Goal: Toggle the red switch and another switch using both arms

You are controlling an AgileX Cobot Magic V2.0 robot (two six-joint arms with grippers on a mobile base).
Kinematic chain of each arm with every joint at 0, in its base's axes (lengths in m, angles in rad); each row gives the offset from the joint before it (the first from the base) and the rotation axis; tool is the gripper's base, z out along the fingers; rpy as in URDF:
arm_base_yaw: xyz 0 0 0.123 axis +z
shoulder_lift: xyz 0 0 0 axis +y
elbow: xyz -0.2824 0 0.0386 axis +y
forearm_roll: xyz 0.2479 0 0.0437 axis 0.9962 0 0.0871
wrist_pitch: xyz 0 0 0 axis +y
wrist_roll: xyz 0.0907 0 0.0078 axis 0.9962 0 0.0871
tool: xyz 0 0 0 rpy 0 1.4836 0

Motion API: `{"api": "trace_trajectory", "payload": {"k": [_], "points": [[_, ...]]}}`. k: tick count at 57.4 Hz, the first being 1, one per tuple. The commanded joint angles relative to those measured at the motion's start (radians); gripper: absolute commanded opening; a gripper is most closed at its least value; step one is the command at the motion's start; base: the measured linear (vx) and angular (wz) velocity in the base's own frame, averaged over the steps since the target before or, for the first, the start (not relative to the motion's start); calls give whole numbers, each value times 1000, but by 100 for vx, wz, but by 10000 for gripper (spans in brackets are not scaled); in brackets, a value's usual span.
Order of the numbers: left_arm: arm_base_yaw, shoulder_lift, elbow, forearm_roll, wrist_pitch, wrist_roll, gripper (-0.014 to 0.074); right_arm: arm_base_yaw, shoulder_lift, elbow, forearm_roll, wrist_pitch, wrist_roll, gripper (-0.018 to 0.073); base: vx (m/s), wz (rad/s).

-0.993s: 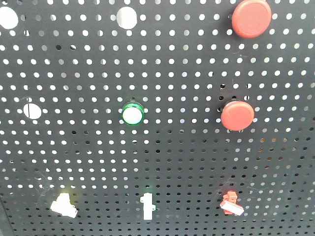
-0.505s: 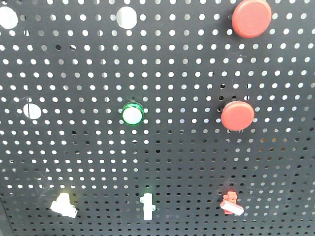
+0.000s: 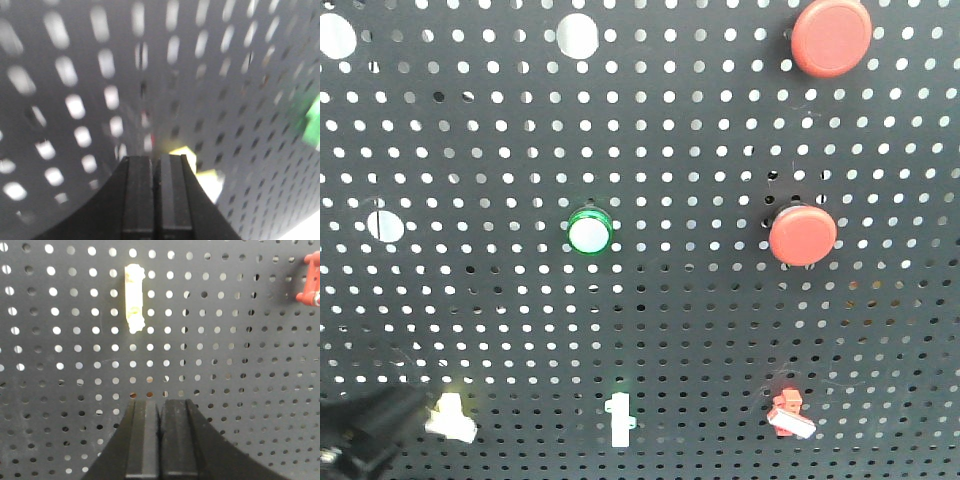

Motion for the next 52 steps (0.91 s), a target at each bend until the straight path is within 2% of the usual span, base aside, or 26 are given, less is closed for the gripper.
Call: {"api": "trace_trajectory", "payload": {"k": [1, 19, 26, 43, 52], "points": [[-5, 8, -38, -6, -68, -12, 3, -5, 18, -36, -3, -75, -1, -6, 0, 0], [-5, 57, -37, -7, 73, -24, 3, -5, 18, -36, -3, -75, -1, -6, 0, 0], [-5, 47, -37, -7, 69, -39, 3, -5, 18, -36, -3, -75, -1, -6, 0, 0], [-5, -104, -37, -6, 47, -37, 3, -5, 18, -36, -3, -76, -4, -6, 0, 0], [-5, -249, -37, -6, 67, -38, 3, -4, 18, -36, -3, -89, -61, -6, 0, 0]]}}
